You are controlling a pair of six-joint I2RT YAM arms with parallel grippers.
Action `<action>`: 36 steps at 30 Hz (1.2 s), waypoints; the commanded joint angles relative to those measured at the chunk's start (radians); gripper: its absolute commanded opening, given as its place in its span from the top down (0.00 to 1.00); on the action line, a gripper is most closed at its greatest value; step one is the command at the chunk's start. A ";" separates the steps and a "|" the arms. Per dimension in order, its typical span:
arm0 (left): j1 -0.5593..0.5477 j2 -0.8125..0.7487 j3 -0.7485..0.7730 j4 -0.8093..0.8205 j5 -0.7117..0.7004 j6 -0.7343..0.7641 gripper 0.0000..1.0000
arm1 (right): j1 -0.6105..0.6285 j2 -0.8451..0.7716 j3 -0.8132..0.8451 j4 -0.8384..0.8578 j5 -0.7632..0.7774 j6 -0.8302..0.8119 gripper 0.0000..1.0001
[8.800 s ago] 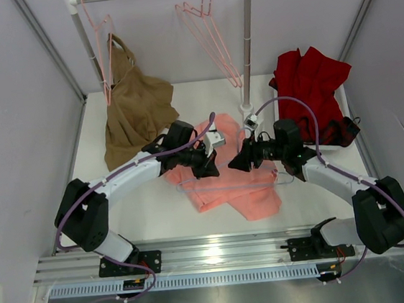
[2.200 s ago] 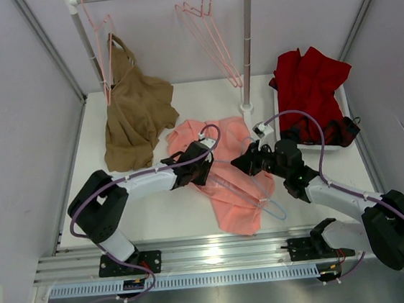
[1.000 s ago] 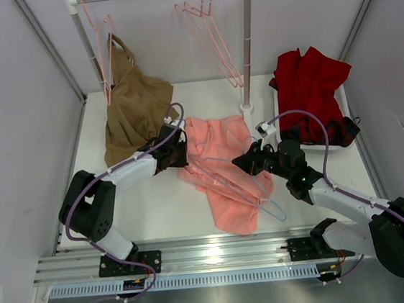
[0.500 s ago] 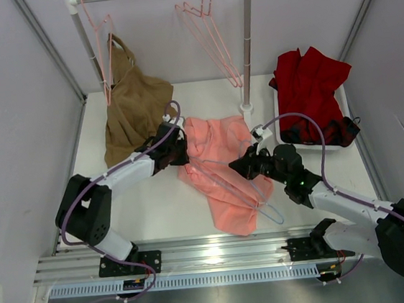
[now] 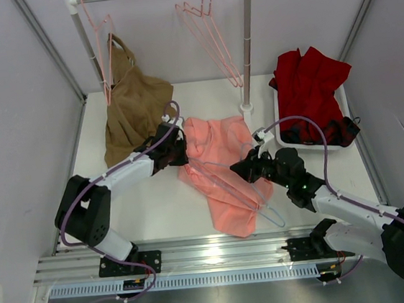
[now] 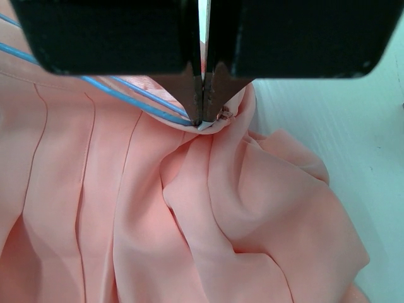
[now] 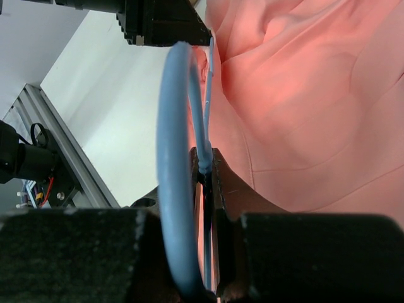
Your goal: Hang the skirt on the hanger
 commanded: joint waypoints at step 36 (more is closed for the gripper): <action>0.037 0.078 0.136 -0.047 0.061 0.013 1.00 | 0.022 0.000 -0.008 0.046 -0.024 -0.018 1.00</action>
